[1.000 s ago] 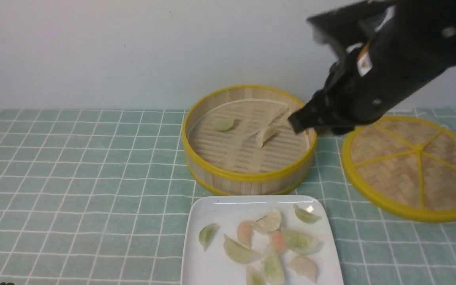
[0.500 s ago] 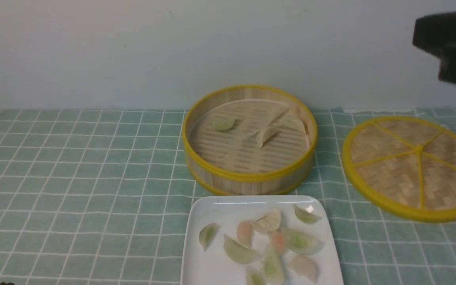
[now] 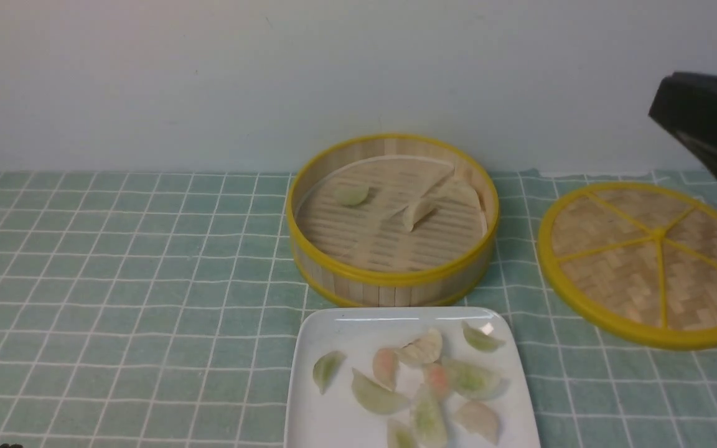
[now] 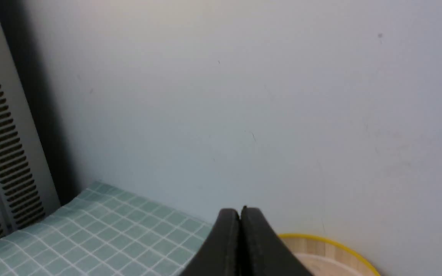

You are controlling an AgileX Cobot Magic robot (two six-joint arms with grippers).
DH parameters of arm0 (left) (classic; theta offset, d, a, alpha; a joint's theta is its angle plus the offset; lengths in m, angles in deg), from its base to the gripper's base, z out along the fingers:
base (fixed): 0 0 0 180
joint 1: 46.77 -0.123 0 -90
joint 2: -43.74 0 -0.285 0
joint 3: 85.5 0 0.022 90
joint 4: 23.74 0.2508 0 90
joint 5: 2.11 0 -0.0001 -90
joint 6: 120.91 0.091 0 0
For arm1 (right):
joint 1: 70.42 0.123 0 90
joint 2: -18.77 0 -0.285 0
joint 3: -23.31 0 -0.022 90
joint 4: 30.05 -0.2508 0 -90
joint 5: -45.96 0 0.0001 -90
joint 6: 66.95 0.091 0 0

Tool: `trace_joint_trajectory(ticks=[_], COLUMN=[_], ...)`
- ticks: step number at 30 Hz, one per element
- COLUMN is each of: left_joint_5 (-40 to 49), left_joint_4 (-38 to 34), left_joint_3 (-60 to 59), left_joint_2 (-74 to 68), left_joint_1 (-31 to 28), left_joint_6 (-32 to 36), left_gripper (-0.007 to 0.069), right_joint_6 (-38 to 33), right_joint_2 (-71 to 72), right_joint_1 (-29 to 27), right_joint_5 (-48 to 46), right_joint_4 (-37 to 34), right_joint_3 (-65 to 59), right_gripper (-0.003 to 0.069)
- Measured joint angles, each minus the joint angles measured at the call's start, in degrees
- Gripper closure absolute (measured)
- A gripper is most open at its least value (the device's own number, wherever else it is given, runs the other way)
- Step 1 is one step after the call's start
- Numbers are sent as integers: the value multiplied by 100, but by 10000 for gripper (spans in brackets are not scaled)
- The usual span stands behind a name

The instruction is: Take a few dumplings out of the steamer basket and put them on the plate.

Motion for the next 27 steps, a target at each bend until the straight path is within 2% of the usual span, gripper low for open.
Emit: trace_joint_trajectory(ticks=[4,7,10,16,17,18,19,20,23,27], left_joint_5=[0,0,0,0,0,0,0,0,0,0], left_joint_4=[0,0,0,0,0,0,0,0,0,0], left_joint_3=[0,0,0,0,0,0,0,0,0,0], left_joint_2=[0,0,0,0,0,0,0,0,0,0], left_joint_1=[0,0,0,0,0,0,0,0,0,0], left_joint_6=[0,0,0,0,0,0,0,0,0,0], left_gripper=[631,631,631,631,631,631,631,631,631,631], right_joint_6=[-7,48,313,1075,1080,1118,1124,1123,1123,1123], right_joint_2=[81,283,613,1976,2026,2424,2473,2861,3527,4110], right_joint_1=[-17,-299,-792,-2260,-2307,-2695,-2695,-3033,-3447,-3729], right_joint_5=[265,469,615,685,685,685,685,685,685,680], right_joint_4=[124,166,166,184,184,206,206,252,341,379], right_joint_3=[-75,-318,-729,-2106,-2153,-2605,-2605,-3046,-3685,-4375], right_gripper=[673,673,673,673,673,673,673,673,673,673])
